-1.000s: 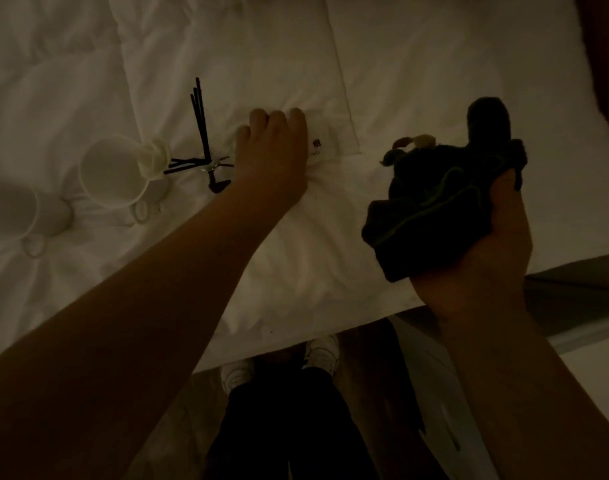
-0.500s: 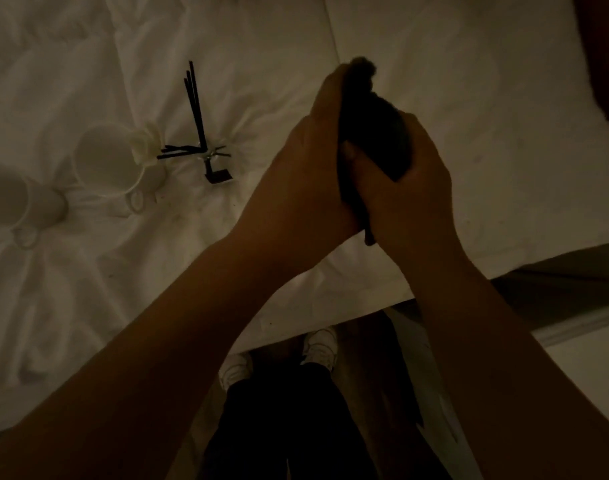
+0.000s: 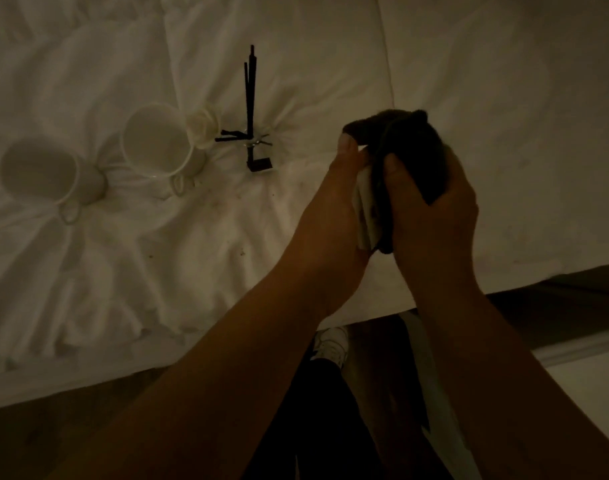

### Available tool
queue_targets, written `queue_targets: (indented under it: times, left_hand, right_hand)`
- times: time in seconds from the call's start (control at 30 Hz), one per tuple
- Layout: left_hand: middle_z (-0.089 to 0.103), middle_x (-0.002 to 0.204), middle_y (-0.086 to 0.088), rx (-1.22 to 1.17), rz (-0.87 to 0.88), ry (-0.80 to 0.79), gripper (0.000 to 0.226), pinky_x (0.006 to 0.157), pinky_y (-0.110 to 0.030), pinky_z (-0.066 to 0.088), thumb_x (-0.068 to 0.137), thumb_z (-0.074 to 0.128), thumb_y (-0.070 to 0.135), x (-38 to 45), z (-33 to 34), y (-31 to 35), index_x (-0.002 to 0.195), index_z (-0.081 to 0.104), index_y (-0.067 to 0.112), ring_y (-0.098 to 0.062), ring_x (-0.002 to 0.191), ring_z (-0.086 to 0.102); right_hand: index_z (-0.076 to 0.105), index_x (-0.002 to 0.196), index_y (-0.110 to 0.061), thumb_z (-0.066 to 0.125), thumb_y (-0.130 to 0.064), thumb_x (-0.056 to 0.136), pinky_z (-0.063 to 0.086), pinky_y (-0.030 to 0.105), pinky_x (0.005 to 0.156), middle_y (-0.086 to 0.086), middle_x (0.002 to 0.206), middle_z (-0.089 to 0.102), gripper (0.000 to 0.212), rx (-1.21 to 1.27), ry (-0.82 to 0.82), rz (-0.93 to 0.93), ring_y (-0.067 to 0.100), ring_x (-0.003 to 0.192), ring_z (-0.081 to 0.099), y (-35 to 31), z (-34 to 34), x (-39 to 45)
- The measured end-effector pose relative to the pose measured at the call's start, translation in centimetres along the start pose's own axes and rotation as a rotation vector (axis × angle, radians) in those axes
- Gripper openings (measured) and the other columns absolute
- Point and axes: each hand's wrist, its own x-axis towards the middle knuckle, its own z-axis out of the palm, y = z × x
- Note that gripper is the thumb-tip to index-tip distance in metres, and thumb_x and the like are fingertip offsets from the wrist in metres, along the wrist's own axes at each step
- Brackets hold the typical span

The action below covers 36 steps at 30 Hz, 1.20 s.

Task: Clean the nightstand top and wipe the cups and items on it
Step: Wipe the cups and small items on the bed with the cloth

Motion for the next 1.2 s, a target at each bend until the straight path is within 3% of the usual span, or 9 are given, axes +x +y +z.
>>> queue_targets:
  times: [0.2,0.27,0.37,0.5,0.77,0.83,0.93,1.07,1.2]
  left_hand:
    - [0.073,0.101,-0.007,-0.15,0.055,0.003,0.041,0.09,-0.03,0.054,0.093,0.041,0.043,-0.1,-2.3,-0.1,0.115,0.063,0.015,-0.018,0.097,0.069]
    - [0.071,0.108,-0.008,-0.113,0.091,0.02,0.042,0.092,-0.03,0.053,0.098,0.037,0.04,-0.3,-2.7,0.1,0.12,0.061,0.014,-0.019,0.104,0.067]
    - [0.067,0.116,-0.009,-0.039,0.152,0.049,0.043,0.09,-0.031,0.049,0.101,0.033,0.034,-0.6,-3.0,0.6,0.132,0.054,0.012,-0.022,0.11,0.062]
    - [0.071,0.099,0.002,0.058,0.24,0.068,0.038,0.072,-0.027,0.054,0.098,0.033,0.036,-1.2,-3.3,0.5,0.116,0.065,0.024,-0.012,0.089,0.067]
    - [0.073,0.106,-0.002,0.037,0.279,0.073,0.036,0.09,-0.034,0.053,0.098,0.035,0.041,-1.0,-3.2,0.1,0.107,0.066,0.024,-0.018,0.106,0.066]
    - [0.072,0.106,-0.003,0.028,0.259,0.071,0.036,0.093,-0.035,0.051,0.098,0.036,0.04,-1.2,-3.5,0.0,0.106,0.067,0.023,-0.019,0.106,0.066]
    - [0.072,0.087,-0.003,0.074,0.221,0.069,0.04,0.074,-0.03,0.052,0.096,0.038,0.041,-1.6,-3.7,-0.5,0.089,0.074,0.024,-0.02,0.086,0.067]
    - [0.074,0.1,0.0,0.15,0.292,0.104,0.034,0.073,-0.028,0.055,0.087,0.044,0.042,-2.5,-4.0,-0.2,0.095,0.075,0.031,-0.016,0.094,0.069]
    - [0.068,0.094,0.012,0.585,0.59,0.324,0.017,0.079,-0.027,0.053,0.096,0.051,0.021,-2.0,-4.9,0.5,0.102,0.067,0.021,-0.007,0.089,0.065]
  right_hand:
    - [0.059,0.122,-0.035,0.059,-0.053,0.079,0.052,0.018,0.085,-0.024,0.105,0.064,0.047,0.033,-0.156,-0.069,-0.004,0.104,0.061,-0.7,2.3,-3.7]
    - [0.059,0.124,-0.029,0.061,-0.054,0.078,0.053,0.02,0.086,-0.021,0.105,0.066,0.052,0.057,-0.151,-0.051,-0.003,0.104,0.061,-0.8,2.9,-3.0]
    - [0.06,0.113,-0.035,0.064,-0.049,0.081,0.052,0.014,0.077,-0.028,0.093,0.065,0.035,0.11,-0.069,0.026,-0.007,0.093,0.063,-0.6,3.5,-0.5]
    - [0.059,0.106,-0.035,0.066,-0.042,0.083,0.056,0.025,0.078,-0.015,0.097,0.067,0.026,0.195,0.019,0.128,0.001,0.09,0.066,-0.2,3.6,1.2]
    - [0.053,0.118,-0.049,0.061,-0.055,0.077,0.052,0.03,0.093,-0.01,0.123,0.06,0.042,0.136,-0.12,-0.023,0.002,0.113,0.057,-2.2,4.7,-3.9]
    - [0.048,0.109,-0.06,0.06,-0.057,0.077,0.048,0.024,0.096,-0.014,0.124,0.058,0.035,0.057,-0.117,-0.075,0.0,0.117,0.053,-2.0,4.5,-3.7]
    - [0.05,0.105,-0.044,0.068,-0.045,0.082,0.048,0.006,0.07,-0.023,0.095,0.06,0.029,0.099,0.02,0.047,-0.014,0.086,0.059,-1.6,3.4,-1.2]
    - [0.059,0.096,-0.034,0.074,-0.033,0.079,0.056,0.025,0.07,-0.01,0.092,0.069,0.023,0.251,0.069,0.198,0.004,0.081,0.069,-1.3,1.5,1.3]
    - [0.062,0.115,-0.012,0.073,-0.013,0.082,0.059,0.044,0.075,0.011,0.105,0.071,0.035,0.672,0.054,0.414,0.027,0.091,0.071,-1.2,0.4,1.2]
